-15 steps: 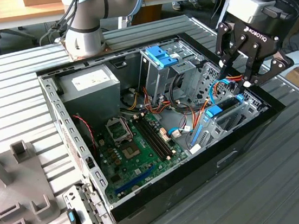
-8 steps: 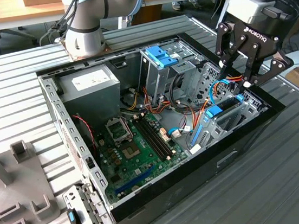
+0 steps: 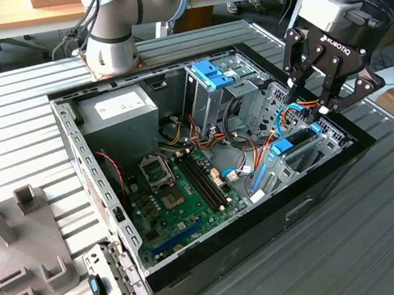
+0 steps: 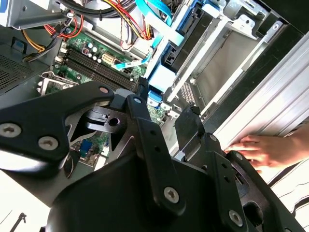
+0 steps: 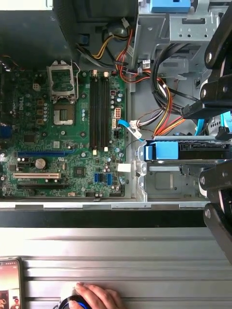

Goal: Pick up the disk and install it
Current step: 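Insert the disk into the insertion slot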

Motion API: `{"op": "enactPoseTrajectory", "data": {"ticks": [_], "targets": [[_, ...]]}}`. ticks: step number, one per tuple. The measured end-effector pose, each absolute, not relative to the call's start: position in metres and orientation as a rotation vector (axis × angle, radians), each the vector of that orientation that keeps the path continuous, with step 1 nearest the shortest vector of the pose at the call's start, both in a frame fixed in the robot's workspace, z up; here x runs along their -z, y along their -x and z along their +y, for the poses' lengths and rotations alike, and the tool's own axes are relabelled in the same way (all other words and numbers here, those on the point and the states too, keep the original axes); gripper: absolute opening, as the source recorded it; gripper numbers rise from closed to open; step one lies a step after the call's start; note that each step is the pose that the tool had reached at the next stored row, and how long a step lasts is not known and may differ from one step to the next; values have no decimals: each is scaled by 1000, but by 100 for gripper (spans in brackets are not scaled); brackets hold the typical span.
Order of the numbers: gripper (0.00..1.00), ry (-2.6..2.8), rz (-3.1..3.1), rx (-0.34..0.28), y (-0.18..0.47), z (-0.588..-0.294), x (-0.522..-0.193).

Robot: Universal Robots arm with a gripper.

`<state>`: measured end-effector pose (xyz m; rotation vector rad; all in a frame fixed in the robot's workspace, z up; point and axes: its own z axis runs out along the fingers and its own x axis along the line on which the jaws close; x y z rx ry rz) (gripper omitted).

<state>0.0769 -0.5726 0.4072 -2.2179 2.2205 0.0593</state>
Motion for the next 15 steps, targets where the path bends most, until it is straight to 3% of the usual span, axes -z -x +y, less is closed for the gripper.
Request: {"op": "enactPoseTrajectory", "data": {"ticks": [9,15], "targets": [[50,2203,2190,-9,-77,-573,-406],[50,2203,2190,-8,-77,-573,-404]]}}
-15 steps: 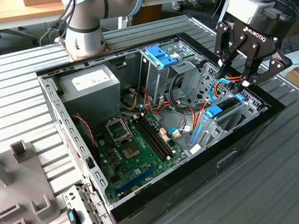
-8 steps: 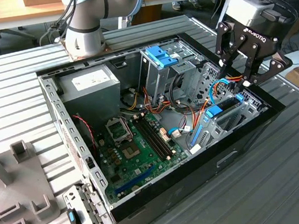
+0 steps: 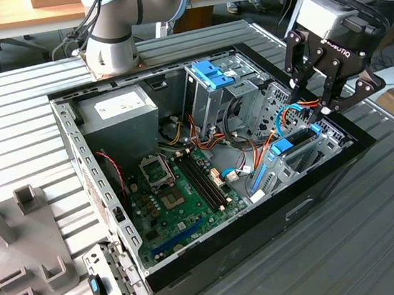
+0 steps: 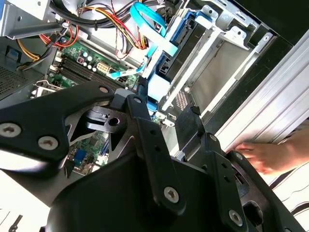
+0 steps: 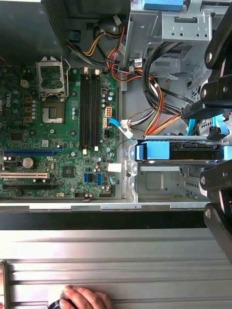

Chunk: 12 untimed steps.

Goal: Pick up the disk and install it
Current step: 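Insert the disk into the insertion slot, then insert the first disk wire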

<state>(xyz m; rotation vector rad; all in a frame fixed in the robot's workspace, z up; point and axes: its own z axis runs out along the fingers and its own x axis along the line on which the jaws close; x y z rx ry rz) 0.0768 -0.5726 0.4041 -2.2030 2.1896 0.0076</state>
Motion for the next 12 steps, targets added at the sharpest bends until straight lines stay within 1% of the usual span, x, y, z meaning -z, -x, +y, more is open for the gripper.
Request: {"op": "enactPoseTrajectory", "data": {"ticks": [12], "targets": [[50,2203,2190,-8,-77,-573,-402]]}}
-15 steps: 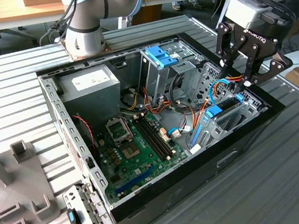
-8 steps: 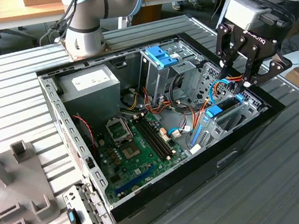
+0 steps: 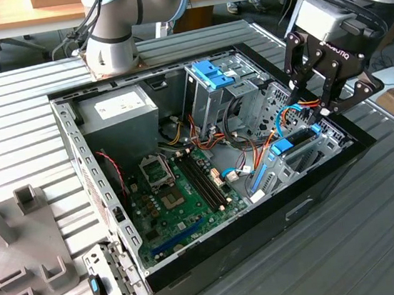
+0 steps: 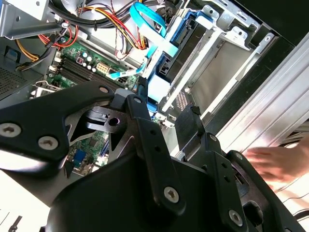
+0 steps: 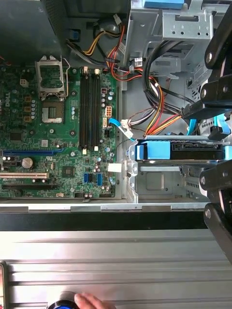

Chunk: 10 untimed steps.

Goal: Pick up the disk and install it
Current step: 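Insert the first disk wire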

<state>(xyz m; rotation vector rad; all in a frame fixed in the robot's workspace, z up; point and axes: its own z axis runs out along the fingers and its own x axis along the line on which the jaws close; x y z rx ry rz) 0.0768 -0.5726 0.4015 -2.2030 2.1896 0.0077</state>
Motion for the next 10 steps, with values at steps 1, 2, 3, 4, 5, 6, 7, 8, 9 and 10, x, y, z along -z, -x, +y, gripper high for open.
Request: {"op": "enactPoseTrajectory", "data": {"ticks": [1,2,3,4,5,6,7,8,9,10], "targets": [[50,2203,2190,-8,-77,-573,-401],[50,2203,2190,-8,-77,-573,-401],[50,2203,2190,-8,-77,-573,-401],[50,2203,2190,-8,-77,-573,-401],[50,2203,2190,-8,-77,-573,-401],[50,2203,2190,-8,-77,-573,-401],[50,2204,2189,-8,-77,-573,-401],[50,2206,2187,-8,-77,-573,-401],[50,2217,2176,-8,-78,-573,-401],[50,2228,2165,-9,-78,-573,-401]]}}
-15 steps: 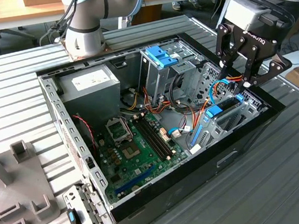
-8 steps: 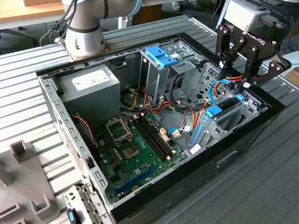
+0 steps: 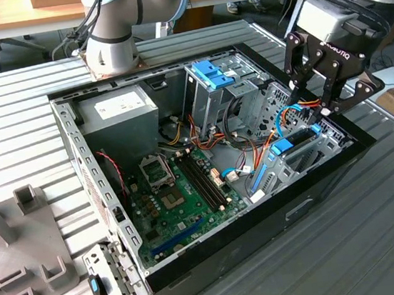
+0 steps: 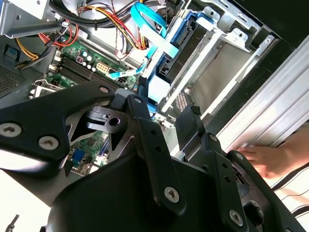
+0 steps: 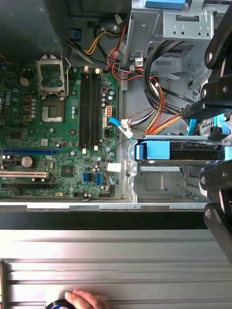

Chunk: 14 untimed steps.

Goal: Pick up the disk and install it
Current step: 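Insert the first disk wire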

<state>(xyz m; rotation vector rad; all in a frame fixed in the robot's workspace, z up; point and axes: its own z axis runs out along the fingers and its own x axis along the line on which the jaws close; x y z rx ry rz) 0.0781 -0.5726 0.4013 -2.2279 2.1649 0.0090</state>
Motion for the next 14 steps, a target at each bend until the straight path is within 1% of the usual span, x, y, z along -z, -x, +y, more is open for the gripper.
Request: {"op": "enactPoseTrajectory", "data": {"ticks": [14], "targets": [[50,2331,2057,-15,-103,-571,-401]]}}
